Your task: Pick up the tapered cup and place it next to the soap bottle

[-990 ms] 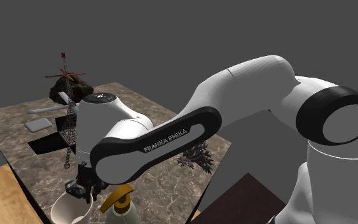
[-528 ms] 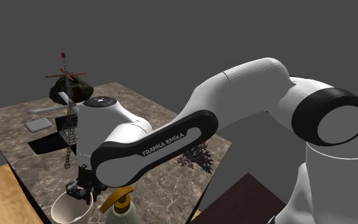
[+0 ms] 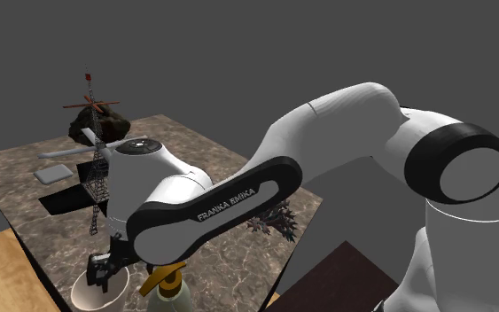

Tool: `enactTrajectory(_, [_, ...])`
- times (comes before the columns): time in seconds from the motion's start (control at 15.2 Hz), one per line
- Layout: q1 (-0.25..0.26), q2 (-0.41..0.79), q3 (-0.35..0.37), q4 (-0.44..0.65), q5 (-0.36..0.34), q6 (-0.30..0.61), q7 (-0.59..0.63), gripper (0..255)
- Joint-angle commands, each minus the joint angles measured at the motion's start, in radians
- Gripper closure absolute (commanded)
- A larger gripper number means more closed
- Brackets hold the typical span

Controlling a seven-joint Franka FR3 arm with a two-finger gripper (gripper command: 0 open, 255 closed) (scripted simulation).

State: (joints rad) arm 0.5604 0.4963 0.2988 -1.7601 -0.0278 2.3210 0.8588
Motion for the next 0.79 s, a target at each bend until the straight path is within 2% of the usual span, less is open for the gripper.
enactTrajectory(0.0, [0.002, -0.001, 0.001, 0.003, 0.0, -0.004, 0.003, 0])
enactTrajectory(0.26, [-0.017, -0.077, 0.011, 0.023, 0.022, -0.099, -0.011, 0])
enactTrajectory(0.73, [-0.017, -0.077, 0.011, 0.023, 0.022, -0.099, -0.011, 0])
